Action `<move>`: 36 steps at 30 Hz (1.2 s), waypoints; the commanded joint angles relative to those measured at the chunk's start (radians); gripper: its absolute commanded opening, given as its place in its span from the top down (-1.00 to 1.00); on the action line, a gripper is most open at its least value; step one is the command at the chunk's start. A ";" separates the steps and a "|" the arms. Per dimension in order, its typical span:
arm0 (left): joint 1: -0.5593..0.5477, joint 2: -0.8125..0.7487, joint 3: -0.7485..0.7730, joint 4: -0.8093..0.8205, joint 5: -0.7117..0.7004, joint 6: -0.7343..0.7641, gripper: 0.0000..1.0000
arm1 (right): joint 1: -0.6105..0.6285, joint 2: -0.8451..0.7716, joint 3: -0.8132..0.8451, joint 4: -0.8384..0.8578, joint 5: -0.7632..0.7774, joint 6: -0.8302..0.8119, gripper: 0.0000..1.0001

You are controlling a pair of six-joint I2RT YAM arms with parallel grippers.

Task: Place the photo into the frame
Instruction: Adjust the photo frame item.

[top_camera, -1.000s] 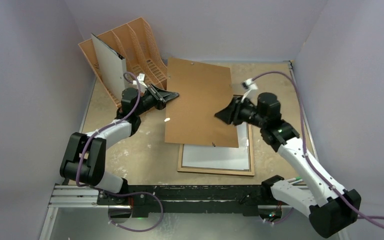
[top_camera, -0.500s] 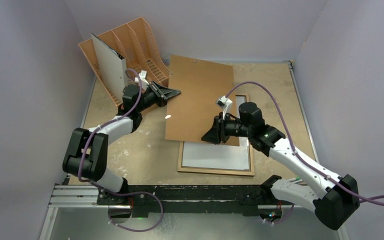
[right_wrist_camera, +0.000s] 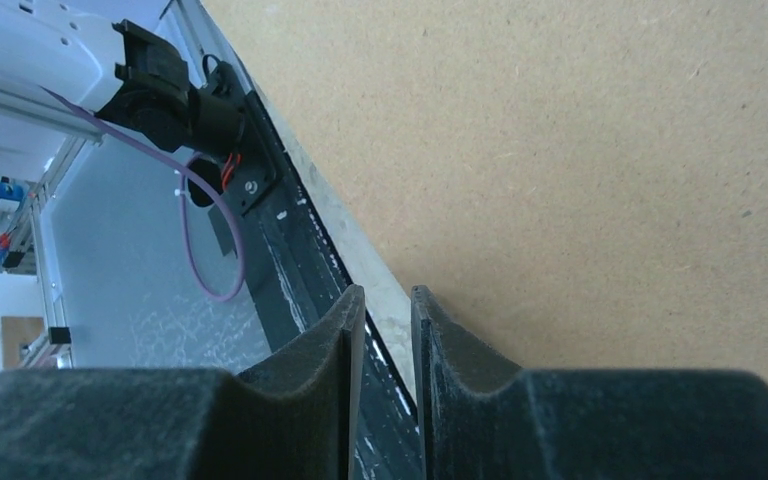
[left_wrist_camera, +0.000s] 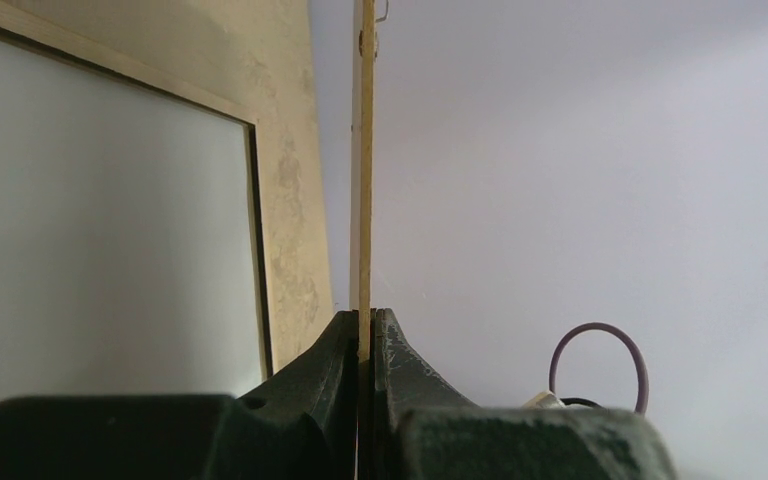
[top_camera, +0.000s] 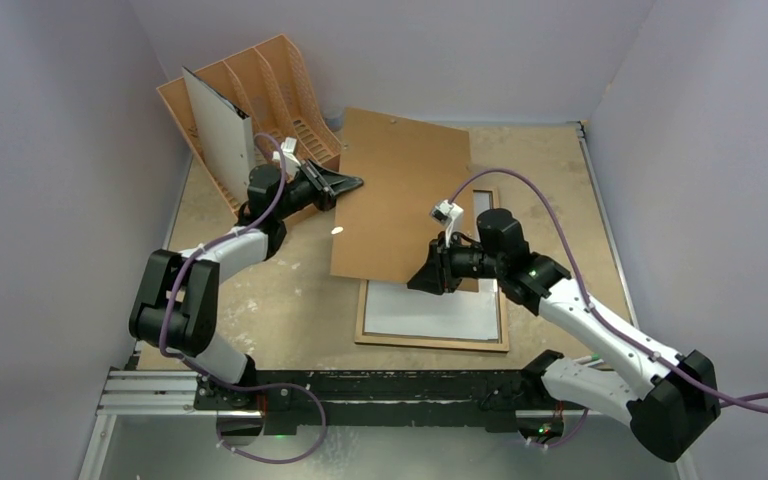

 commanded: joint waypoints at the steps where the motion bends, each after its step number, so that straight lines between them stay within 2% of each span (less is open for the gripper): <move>1: -0.001 -0.003 0.071 0.087 0.022 -0.021 1.00 | 0.010 0.002 -0.020 -0.021 -0.027 -0.031 0.48; 4: 0.002 0.009 0.084 0.082 0.031 -0.016 1.00 | 0.012 0.012 -0.020 -0.027 -0.013 -0.030 0.48; 13: 0.005 0.022 0.092 0.079 0.059 -0.010 1.00 | 0.012 0.026 -0.004 -0.060 0.196 0.016 0.46; 19: 0.014 0.027 0.122 0.044 0.094 0.025 1.00 | 0.011 0.019 0.000 -0.103 0.281 0.057 0.46; 31: 0.028 0.047 0.162 0.018 0.118 0.048 1.00 | 0.011 0.004 0.023 -0.165 0.391 0.085 0.46; 36: 0.028 0.043 0.146 0.003 0.122 0.070 1.00 | 0.011 -0.066 0.059 -0.154 0.463 0.144 0.35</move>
